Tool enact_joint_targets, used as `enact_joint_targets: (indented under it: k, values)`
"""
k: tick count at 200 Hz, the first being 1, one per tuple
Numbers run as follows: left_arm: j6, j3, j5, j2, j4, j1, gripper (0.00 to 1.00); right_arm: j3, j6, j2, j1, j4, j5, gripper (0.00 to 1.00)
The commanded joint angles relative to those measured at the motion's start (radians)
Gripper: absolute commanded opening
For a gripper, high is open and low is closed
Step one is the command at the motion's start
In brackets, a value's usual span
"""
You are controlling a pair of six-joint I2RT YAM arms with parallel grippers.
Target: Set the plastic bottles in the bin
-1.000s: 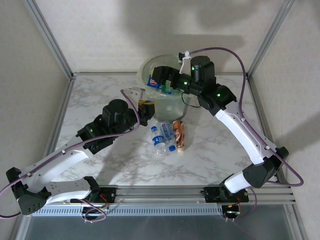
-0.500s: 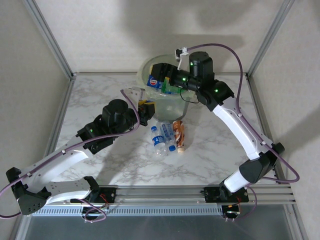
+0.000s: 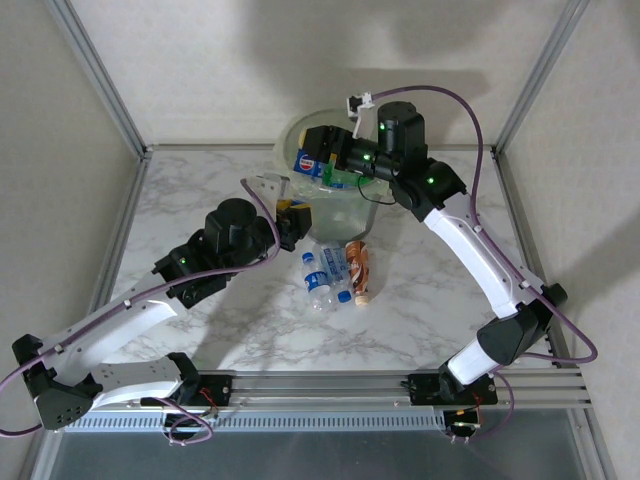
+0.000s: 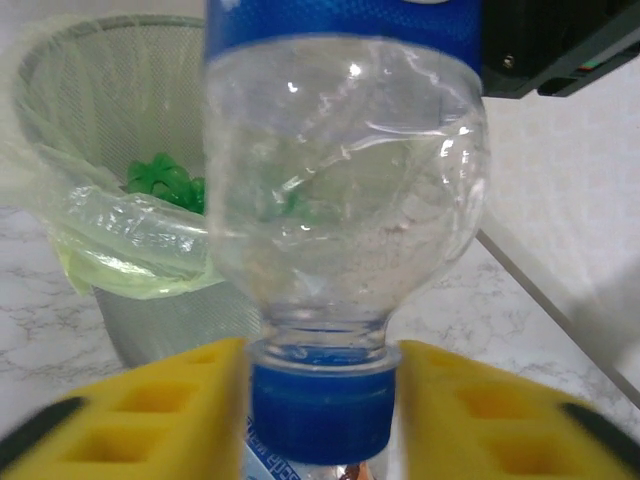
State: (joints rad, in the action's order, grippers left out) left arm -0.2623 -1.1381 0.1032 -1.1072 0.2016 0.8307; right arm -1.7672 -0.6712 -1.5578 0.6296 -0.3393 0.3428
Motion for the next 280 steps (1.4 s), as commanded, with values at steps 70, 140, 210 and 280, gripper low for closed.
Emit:
enact_joint_targets:
  k: [70,140,210,280]
  values:
    - [-0.182,0.055,0.445,0.174,-0.008,0.001,0.99,-0.069,0.006,-0.035,-0.122,0.025,-0.189,0.63]
    - [-0.309,0.154,0.367,0.279,0.045,-0.002,0.99,-0.374,0.056,-0.338,-0.153,-0.137,-0.219,0.67]
    - [-0.340,0.153,0.364,0.261,0.050,-0.005,0.99,-0.364,0.069,-0.346,-0.152,-0.184,-0.247,0.82]
    - [-0.400,0.196,0.313,0.228,0.032,-0.033,0.99,0.051,0.209,0.066,-0.055,-0.129,-0.386,0.82]
